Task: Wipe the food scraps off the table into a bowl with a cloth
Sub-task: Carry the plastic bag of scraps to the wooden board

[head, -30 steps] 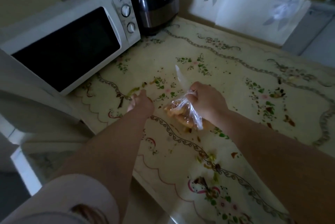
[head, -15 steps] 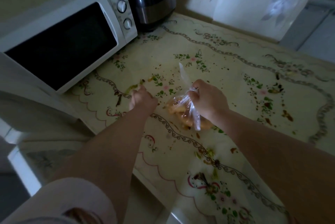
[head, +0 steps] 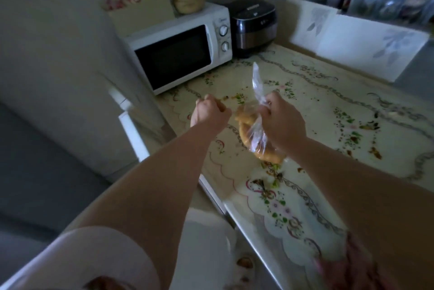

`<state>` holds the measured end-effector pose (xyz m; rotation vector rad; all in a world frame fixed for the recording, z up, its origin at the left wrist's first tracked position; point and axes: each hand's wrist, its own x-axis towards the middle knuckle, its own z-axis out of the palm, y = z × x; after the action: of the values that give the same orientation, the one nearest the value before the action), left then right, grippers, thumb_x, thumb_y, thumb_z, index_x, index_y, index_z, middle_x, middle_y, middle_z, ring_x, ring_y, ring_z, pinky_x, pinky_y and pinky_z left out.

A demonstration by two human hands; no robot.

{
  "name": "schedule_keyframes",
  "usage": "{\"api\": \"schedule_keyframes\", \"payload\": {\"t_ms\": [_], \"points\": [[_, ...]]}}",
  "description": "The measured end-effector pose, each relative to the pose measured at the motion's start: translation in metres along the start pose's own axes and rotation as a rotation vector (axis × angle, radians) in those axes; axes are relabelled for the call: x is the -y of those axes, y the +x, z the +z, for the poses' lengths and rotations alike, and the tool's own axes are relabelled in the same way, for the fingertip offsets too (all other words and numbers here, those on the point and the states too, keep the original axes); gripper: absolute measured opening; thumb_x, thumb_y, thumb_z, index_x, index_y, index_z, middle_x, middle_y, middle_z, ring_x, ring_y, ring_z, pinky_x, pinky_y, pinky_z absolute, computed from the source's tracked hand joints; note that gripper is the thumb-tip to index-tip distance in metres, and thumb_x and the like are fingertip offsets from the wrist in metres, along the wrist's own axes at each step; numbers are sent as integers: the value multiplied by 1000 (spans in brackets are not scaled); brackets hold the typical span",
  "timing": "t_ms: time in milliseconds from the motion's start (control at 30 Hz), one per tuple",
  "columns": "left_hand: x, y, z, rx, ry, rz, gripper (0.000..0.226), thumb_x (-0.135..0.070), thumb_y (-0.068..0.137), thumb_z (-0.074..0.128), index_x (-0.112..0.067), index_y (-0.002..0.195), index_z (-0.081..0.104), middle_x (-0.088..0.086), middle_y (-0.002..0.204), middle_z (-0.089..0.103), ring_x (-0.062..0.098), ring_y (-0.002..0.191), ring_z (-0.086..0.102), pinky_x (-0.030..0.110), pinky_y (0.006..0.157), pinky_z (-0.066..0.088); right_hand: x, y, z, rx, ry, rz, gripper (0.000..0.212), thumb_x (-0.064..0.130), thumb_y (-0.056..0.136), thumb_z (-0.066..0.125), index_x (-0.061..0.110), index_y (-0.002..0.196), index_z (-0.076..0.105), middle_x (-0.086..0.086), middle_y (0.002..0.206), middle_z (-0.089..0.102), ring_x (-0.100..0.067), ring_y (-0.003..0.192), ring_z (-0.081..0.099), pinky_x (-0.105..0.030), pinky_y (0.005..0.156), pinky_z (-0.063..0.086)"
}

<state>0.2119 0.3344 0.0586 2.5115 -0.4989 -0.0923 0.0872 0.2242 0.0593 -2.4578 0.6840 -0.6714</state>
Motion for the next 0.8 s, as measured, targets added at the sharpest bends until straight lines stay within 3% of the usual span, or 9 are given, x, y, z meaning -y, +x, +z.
{"api": "schedule_keyframes", "payload": {"t_ms": [133,233,300,400,533,667,800], "points": [[12,-74,-37,-168,-38,-5,41,-43,82,63,-19,114,53,3,111,51,19,86,54,30,72,44,41,-51,-26,-36,76,-143,21,20,100,42,6,110,53,-1,84,54,-20,73,50,-29,64,32],[30,-116,-65,-282,-85,-109,45,-38,84,60,-14,121,51,7,116,52,25,98,57,28,75,42,75,-79,-34,18,111,-173,23,23,101,41,7,116,50,-10,101,64,-30,88,59,-29,65,28],[54,-143,-87,-316,-82,-210,41,-36,83,59,-13,117,53,7,114,53,24,94,58,23,70,45,100,-98,-34,76,134,-185,24,26,101,42,10,117,50,-9,108,66,-32,95,60,-29,66,29],[104,-186,-119,-310,-42,-351,37,-34,78,63,-14,109,60,5,112,59,25,102,60,30,81,48,139,-129,-23,169,173,-213,26,30,98,46,14,116,54,-7,112,66,-32,100,61,-30,68,33],[174,-252,-154,-298,-33,-523,17,-32,76,64,-16,79,65,-1,76,62,23,83,62,26,66,45,187,-178,7,311,185,-309,21,31,94,50,18,108,60,-6,106,69,-33,99,62,-29,69,36],[241,-322,-185,-289,-38,-708,41,-43,65,64,-12,90,71,11,87,72,27,86,70,25,66,53,239,-232,41,502,179,-428,19,31,95,47,17,103,57,-6,102,67,-31,96,61,-29,68,36],[305,-398,-219,-330,-81,-898,57,-46,55,74,-12,100,64,2,99,71,20,90,68,26,75,56,296,-296,76,644,165,-517,17,30,94,53,16,101,57,-8,107,68,-33,102,61,-32,75,43]]}}
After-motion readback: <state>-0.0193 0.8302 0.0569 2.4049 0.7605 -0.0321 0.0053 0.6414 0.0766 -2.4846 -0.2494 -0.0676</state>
